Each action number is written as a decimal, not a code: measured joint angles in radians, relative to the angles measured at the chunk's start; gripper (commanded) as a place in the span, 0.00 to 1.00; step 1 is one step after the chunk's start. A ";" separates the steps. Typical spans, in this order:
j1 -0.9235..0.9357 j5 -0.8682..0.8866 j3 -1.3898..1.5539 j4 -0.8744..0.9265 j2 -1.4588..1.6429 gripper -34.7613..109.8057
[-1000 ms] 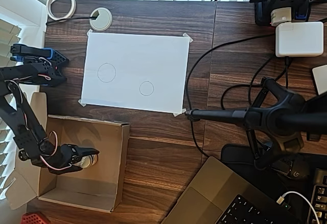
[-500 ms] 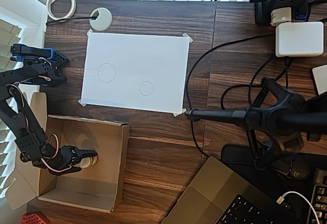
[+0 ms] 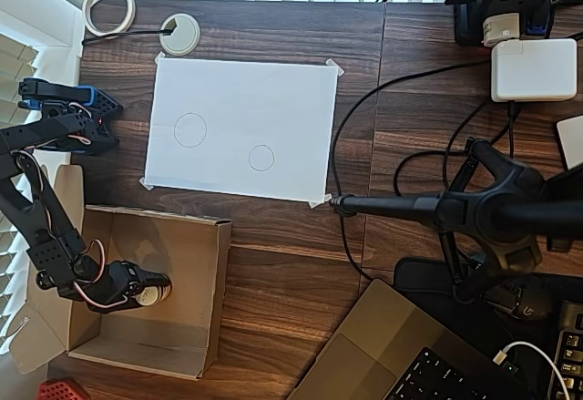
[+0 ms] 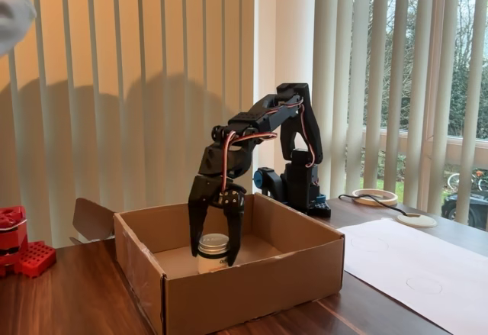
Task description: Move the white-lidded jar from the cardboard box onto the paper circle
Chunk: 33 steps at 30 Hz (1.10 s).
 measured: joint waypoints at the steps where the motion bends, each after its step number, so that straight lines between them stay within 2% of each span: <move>1: -0.009 0.015 0.008 -0.002 0.018 0.26; 8: -0.109 0.138 0.051 -0.002 0.288 0.26; 14: -0.216 0.175 0.133 0.000 0.609 0.25; 21: -0.514 0.221 0.328 0.000 0.923 0.24; 27: -0.773 0.202 0.402 0.035 0.946 0.24; 33: -0.881 0.212 0.420 0.014 0.736 0.24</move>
